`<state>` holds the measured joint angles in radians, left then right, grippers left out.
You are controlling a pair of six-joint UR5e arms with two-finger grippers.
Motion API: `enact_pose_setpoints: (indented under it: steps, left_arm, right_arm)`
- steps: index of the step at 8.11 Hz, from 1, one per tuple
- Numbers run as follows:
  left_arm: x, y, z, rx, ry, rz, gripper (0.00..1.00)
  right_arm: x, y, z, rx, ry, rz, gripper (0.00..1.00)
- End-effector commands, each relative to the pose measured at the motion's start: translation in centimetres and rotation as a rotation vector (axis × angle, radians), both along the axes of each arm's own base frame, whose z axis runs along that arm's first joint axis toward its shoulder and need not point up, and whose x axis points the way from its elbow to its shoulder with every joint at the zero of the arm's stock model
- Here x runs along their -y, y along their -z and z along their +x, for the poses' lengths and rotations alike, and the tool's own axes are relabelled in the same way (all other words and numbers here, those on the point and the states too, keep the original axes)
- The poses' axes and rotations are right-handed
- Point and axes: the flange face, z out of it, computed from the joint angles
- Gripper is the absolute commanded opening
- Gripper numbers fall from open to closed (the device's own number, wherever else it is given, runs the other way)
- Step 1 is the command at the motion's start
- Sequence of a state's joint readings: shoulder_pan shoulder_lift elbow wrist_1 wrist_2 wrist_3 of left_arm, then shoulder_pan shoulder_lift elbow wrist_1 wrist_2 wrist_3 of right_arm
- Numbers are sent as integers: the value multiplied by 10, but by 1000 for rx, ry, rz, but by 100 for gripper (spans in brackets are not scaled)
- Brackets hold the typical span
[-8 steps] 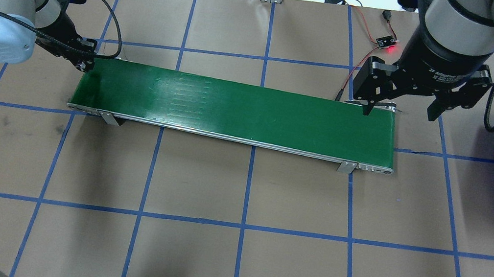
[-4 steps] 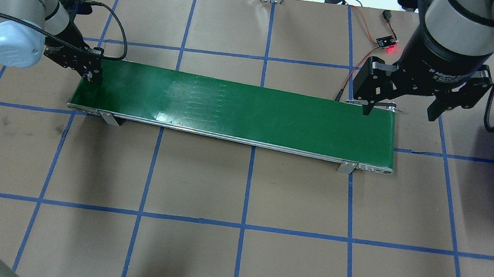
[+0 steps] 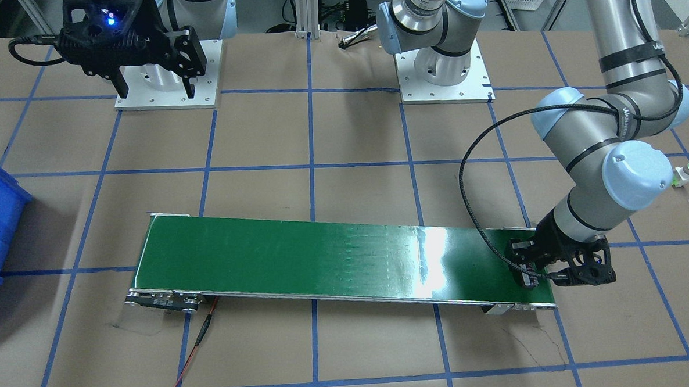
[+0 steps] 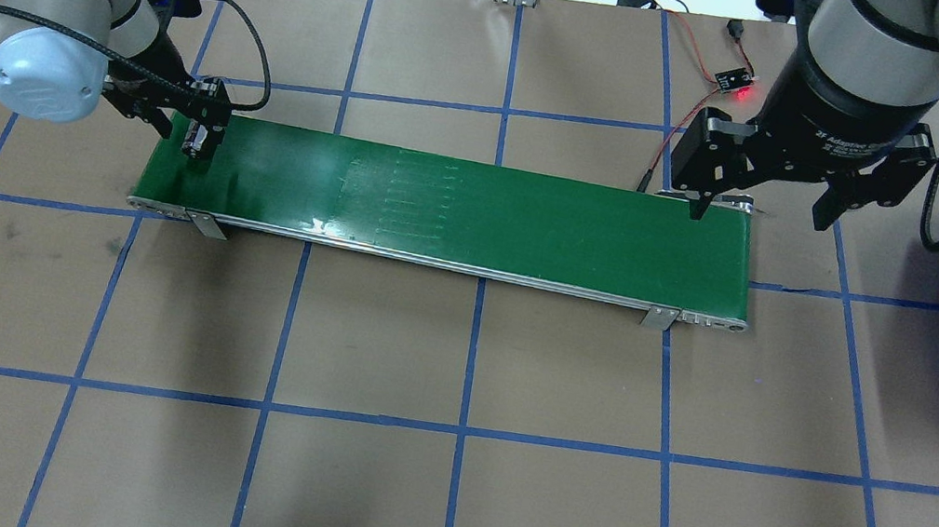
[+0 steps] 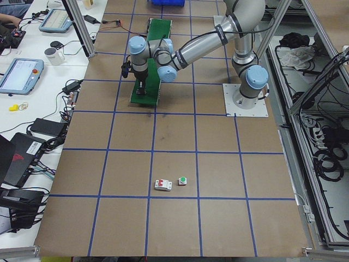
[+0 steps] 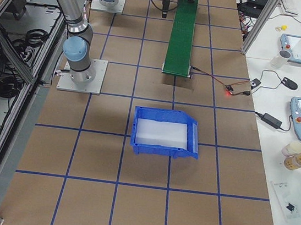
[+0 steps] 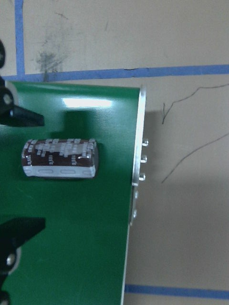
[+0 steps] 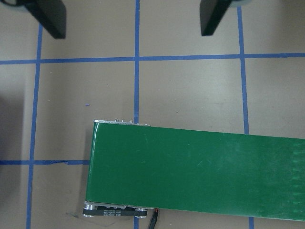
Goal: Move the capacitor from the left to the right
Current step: 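Set the capacitor upright on the belt and open the left gripper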
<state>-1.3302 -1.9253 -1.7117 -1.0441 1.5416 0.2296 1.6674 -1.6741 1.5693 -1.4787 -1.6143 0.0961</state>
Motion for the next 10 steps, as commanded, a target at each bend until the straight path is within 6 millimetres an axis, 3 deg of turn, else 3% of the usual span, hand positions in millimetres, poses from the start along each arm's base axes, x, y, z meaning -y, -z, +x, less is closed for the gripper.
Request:
enact_pose_setpoints:
  steps: [1,3,4,5,7,10]
  left_arm:
    - [-39,-106,-41,24,37,-119,100]
    - [-82,-161,-52,11,-41,-111,100]
    - [-94,-175,-57,-1,-71,-115,100]
    - [-105,-192,-76,-17,-41,-149,100]
    - [-117,-193,-103,42,17,-118,100]
    - [-118,-194,-114,-40,29,-121,100]
  right_arm:
    - [0,0,1,5,0,1,100]
    - [0,0,1,7,0,1,100]
    - [0,0,1,7,0,1,100]
    - [0,0,1,7,0,1,100]
    - [0,0,1,8,0,1,100]
    - [1,1,1,5,0,3,100]
